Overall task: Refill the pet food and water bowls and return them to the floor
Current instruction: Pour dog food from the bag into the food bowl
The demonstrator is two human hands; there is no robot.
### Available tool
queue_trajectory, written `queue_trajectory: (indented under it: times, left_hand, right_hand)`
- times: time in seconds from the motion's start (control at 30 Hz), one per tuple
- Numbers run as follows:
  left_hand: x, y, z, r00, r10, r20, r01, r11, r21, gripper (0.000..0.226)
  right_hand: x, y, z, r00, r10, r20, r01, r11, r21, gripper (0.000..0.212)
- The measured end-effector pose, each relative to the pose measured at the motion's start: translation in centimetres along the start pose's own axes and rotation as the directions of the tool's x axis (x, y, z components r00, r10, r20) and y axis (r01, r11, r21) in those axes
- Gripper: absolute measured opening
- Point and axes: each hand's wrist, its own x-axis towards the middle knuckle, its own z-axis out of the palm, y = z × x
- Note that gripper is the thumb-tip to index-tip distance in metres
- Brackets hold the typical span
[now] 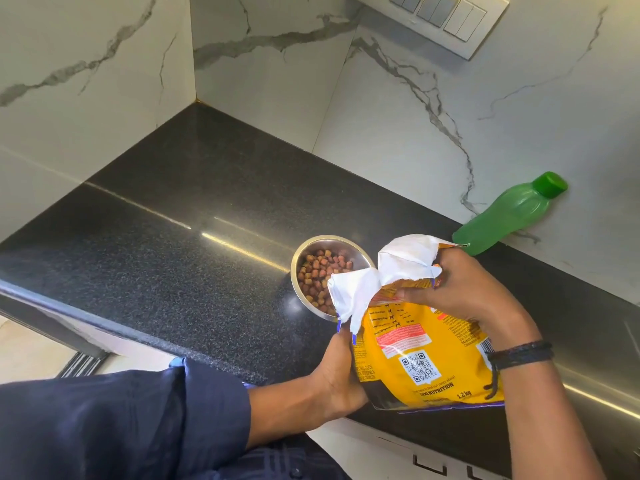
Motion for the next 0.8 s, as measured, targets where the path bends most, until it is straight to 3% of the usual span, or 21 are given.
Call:
queue_trajectory:
  times: [0.17, 0.3, 0.47, 0.67, 0.8]
  left_hand:
    - [-0.2, 0.0, 0.2, 1.000, -0.016, 0.012, 0.015, 0.999, 0.029, 0.055]
    - [-0.1, 0.0, 0.0, 1.000, -0.013, 0.019, 0.013, 0.999, 0.035, 0.055]
    - [0.0, -0.1, 0.0, 1.000, -0.012, 0.026, 0.011, 0.999, 0.045, 0.058]
    - [0.2, -0.3, -0.1, 1.000, -0.009, 0.002, 0.009, 0.998, 0.066, 0.057]
    - [0.2, -0.4, -0.3, 1.000, -0.006, 0.017, 0.005, 0.999, 0.054, 0.054]
  right_hand:
    - [-0.2, -0.5, 0.1, 0.984, 0.165, 0.063, -0.169, 0.984, 0.061, 0.080]
    - [-0.3, -1.2, 0.3, 0.982, 0.166, 0.093, -0.174, 0.980, 0.093, 0.065]
    - [-0.3, -1.1, 0.4, 0.981, 0.156, 0.113, -0.163, 0.984, 0.064, 0.063]
    - [-0.3, -0.3, 0.2, 1.000, 0.025, 0.010, -0.025, 0.999, -0.025, 0.054]
    - [0.0, 0.3, 0.2, 0.999, 0.045, 0.017, -0.043, 0.995, -0.090, 0.047]
